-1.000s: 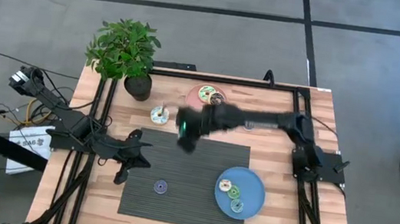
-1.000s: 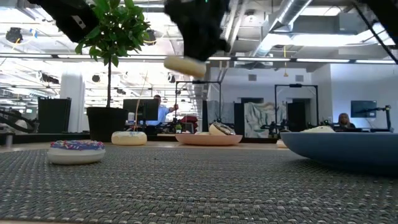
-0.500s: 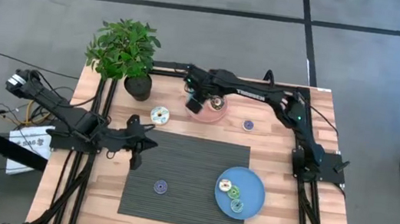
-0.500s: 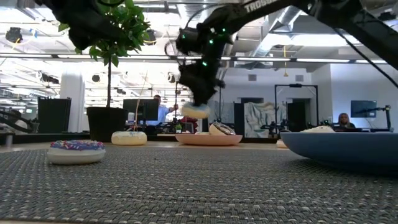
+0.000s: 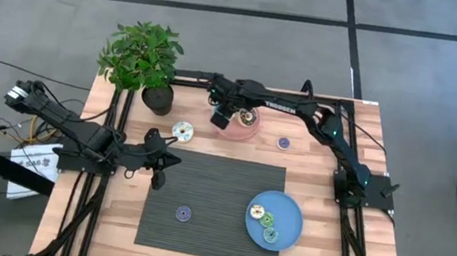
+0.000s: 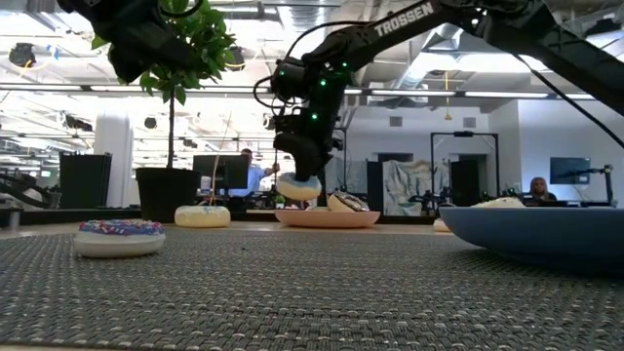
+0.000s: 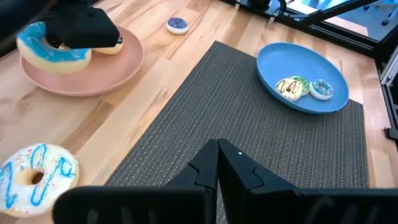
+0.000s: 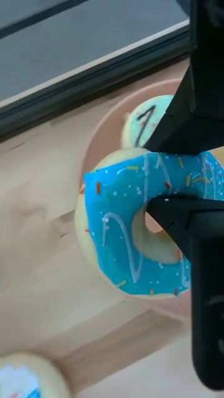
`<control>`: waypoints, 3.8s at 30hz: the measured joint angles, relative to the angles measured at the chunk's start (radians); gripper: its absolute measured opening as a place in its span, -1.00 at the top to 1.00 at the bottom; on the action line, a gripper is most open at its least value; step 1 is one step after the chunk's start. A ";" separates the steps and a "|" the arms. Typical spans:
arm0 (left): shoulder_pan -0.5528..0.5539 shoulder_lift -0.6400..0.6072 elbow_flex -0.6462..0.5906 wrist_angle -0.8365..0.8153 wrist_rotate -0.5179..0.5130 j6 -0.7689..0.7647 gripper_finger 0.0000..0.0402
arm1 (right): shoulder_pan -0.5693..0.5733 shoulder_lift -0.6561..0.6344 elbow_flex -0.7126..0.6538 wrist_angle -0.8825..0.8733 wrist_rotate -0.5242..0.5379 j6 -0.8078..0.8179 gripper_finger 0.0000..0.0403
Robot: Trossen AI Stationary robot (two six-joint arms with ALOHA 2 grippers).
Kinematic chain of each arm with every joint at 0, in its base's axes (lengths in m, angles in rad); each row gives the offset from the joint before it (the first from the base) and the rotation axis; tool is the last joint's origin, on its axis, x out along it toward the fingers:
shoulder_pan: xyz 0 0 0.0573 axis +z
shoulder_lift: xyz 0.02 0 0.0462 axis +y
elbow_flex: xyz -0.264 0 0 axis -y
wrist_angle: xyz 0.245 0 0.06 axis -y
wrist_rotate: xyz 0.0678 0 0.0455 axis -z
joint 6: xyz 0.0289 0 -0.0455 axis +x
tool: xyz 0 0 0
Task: Pick & Place donuts
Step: Put the large light blue donut on the pink plate, then put the top small dark blue donut on the blue plate
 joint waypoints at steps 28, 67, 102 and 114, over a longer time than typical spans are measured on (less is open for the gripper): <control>0.000 0.000 0.000 0.006 0.006 -0.142 1.00 | 0.002 0.000 0.000 -0.037 -0.024 -0.023 0.28; 0.000 0.000 -0.001 -0.058 0.055 -0.178 1.00 | -0.016 -0.104 0.080 -0.288 0.034 0.046 -0.05; 0.182 -0.002 -0.001 -0.058 0.231 0.094 0.51 | 0.583 -0.963 -1.042 -0.178 0.193 1.516 -0.33; 0.191 -0.002 -0.001 0.044 0.226 0.026 0.36 | 0.223 -0.972 -1.242 0.067 0.073 1.005 -0.53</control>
